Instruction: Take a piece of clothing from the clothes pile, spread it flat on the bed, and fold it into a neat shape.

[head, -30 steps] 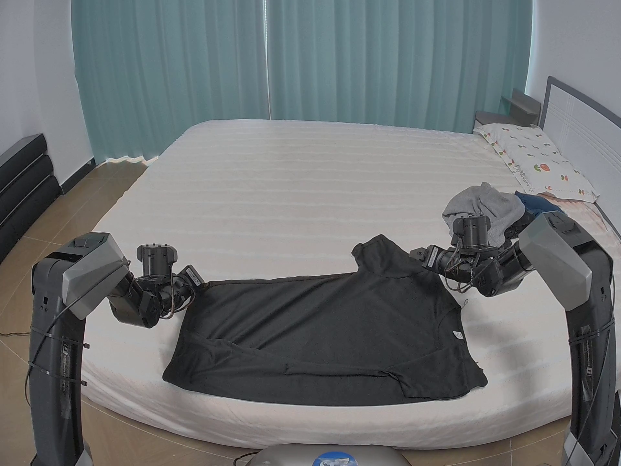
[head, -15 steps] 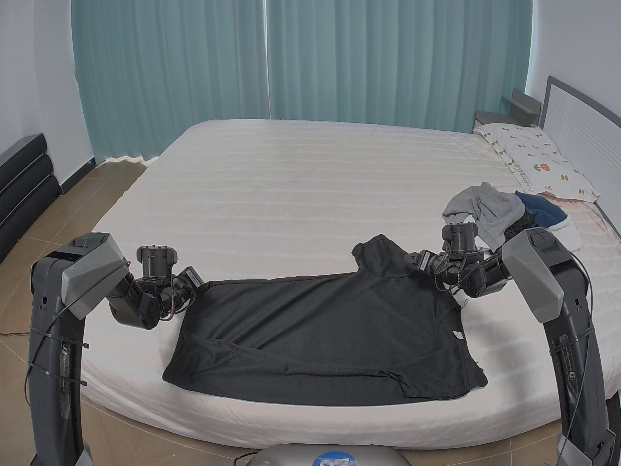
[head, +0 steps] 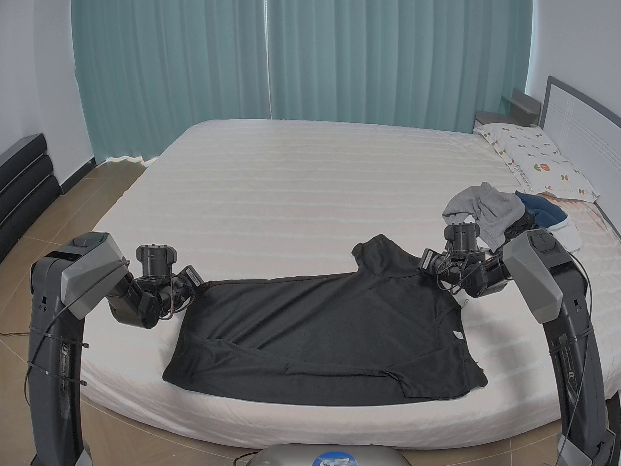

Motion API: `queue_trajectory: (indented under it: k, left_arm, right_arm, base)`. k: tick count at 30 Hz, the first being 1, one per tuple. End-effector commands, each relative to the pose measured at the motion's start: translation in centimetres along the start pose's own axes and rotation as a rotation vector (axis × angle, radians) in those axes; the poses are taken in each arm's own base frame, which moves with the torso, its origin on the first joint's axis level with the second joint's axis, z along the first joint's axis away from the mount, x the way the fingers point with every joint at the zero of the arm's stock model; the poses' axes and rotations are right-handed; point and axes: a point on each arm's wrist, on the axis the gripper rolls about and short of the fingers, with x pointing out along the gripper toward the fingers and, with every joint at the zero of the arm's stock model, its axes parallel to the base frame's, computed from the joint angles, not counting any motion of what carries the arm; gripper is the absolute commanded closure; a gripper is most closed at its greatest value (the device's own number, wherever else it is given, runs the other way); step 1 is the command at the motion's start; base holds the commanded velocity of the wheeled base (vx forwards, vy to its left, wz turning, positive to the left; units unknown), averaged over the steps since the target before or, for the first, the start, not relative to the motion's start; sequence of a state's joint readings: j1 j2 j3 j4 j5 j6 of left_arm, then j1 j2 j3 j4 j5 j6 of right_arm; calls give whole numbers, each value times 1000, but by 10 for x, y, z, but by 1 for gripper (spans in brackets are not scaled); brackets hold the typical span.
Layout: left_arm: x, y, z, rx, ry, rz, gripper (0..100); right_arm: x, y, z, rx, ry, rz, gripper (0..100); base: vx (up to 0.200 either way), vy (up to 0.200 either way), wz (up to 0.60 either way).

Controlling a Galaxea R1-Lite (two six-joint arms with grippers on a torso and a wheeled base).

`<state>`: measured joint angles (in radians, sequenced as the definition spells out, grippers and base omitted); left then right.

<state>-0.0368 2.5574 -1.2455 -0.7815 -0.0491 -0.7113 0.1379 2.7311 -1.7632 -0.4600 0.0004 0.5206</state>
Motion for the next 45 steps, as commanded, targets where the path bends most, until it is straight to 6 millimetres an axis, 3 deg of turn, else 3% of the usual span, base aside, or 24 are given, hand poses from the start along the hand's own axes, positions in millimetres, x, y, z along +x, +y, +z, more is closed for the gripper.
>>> queue_trajectory:
  k: [1,10,20,34,42,43,45]
  left_arm:
    - [-7,-7,7,-1,-14,-14,100]
    - [-13,-11,15,-5,-35,-27,100]
    - [-19,-13,29,-74,-83,-46,100]
    - [-19,-3,33,-86,-89,-31,100]
    - [-11,-11,34,-83,-59,-39,100]
    - [-12,-12,34,-85,-55,-36,0]
    - [-15,-19,36,-87,-63,-43,0]
  right_arm:
    - [-8,3,11,39,-19,7,100]
    - [-35,0,25,133,-59,62,100]
    - [-48,-5,34,186,-109,101,100]
    - [-55,-16,26,192,-108,94,100]
    - [-50,-16,18,190,-86,88,100]
    - [-50,-16,17,190,-85,89,100]
    - [-50,-15,15,189,-78,88,100]
  base:
    - [0,0,0]
    - [0,0,0]
    - [0,0,0]
    - [0,0,0]
    - [0,0,0]
    - [0,0,0]
    - [0,0,0]
